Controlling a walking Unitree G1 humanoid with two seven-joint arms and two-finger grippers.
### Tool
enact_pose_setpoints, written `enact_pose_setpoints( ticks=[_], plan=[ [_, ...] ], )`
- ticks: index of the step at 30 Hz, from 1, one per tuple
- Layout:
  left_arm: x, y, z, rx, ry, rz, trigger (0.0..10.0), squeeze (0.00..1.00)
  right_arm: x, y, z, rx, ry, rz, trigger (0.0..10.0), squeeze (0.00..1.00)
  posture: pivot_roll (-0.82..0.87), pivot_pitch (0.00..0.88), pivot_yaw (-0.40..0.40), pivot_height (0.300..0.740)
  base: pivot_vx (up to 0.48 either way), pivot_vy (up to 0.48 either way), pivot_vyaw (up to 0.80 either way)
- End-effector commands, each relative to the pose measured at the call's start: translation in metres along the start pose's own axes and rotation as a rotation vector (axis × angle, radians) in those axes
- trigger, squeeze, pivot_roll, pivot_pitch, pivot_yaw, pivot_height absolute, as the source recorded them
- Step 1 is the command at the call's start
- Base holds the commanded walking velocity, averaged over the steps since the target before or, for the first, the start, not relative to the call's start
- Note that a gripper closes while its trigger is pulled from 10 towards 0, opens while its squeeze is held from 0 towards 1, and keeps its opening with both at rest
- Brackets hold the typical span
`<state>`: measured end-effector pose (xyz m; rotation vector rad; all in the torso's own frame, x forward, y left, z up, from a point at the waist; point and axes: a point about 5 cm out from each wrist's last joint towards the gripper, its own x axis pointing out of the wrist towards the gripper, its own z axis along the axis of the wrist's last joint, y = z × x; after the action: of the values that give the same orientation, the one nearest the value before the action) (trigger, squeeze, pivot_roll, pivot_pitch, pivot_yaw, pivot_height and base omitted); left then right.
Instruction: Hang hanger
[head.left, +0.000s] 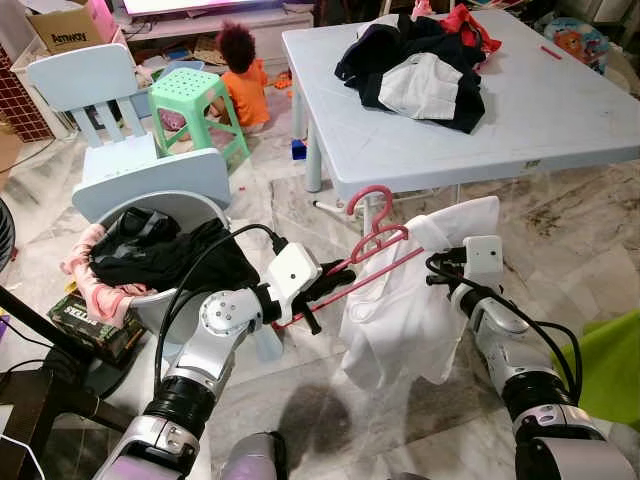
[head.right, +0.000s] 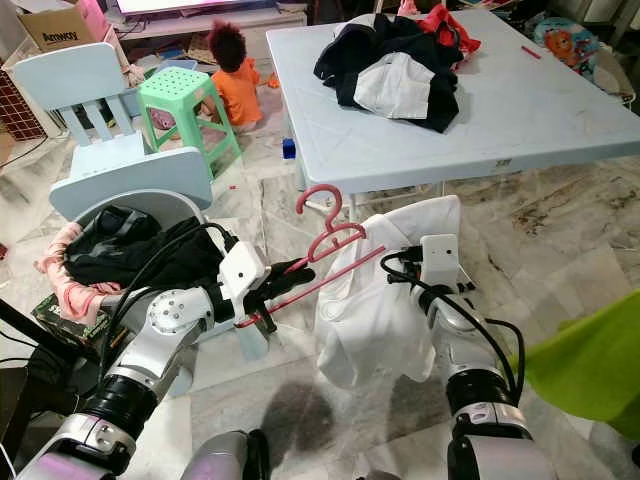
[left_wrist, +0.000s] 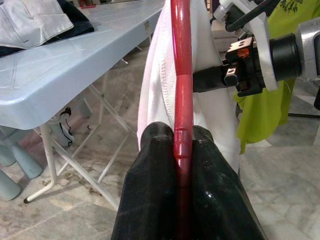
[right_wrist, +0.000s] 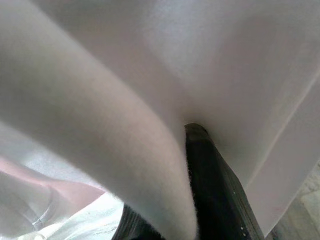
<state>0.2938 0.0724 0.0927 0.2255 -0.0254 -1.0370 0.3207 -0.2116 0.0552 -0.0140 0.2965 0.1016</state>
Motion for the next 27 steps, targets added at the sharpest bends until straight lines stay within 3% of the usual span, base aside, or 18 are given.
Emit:
enact_pose_setpoints(
  ticks=[1,6,8,9,13,21,26,27],
  plan=[
    [0.002,0.004,0.014,0.033,-0.060,0.007,0.0,0.00,0.002,-0.001,0.010,0.005,-0.038,-0.014,0.0,0.00,-0.03,0.000,0.020,0.740,0.000,0.000,0.00],
    [0.001,0.004,0.013,0.036,-0.057,0.011,0.0,0.00,0.002,-0.005,0.012,0.012,-0.053,-0.032,0.0,0.00,-0.03,0.000,0.020,0.740,0.000,0.000,0.00],
    [-0.018,0.002,-0.033,0.081,0.202,0.130,0.0,0.00,0.002,-0.001,0.050,-0.036,-0.187,-0.029,0.0,0.00,-0.03,0.000,0.027,0.740,0.000,0.000,0.00],
    [-0.020,0.001,-0.038,0.085,0.229,0.144,0.0,0.00,0.002,0.000,0.053,-0.051,-0.200,-0.029,0.0,0.00,-0.03,0.000,0.027,0.740,0.000,0.000,0.00],
    [-0.019,-0.001,-0.043,0.067,0.250,0.162,0.0,0.00,0.002,-0.005,0.050,-0.032,-0.211,-0.087,0.0,0.00,-0.03,0.000,0.041,0.740,0.000,0.000,0.00],
    [-0.017,-0.009,-0.047,0.058,0.265,0.131,0.0,0.00,0.000,-0.014,0.066,0.028,-0.302,-0.189,0.0,0.00,-0.02,0.000,0.055,0.740,0.000,0.000,0.00],
    [-0.018,-0.019,-0.042,0.085,0.219,0.018,0.0,0.00,0.001,-0.022,0.068,0.018,-0.297,-0.322,0.0,0.00,-0.02,0.000,0.068,0.740,0.000,0.000,0.00],
    [-0.023,-0.020,-0.039,0.076,0.205,-0.008,0.0,0.00,0.000,-0.031,0.067,-0.010,-0.285,-0.410,0.0,0.00,-0.02,0.000,0.068,0.740,0.000,0.000,0.00]
  ],
)
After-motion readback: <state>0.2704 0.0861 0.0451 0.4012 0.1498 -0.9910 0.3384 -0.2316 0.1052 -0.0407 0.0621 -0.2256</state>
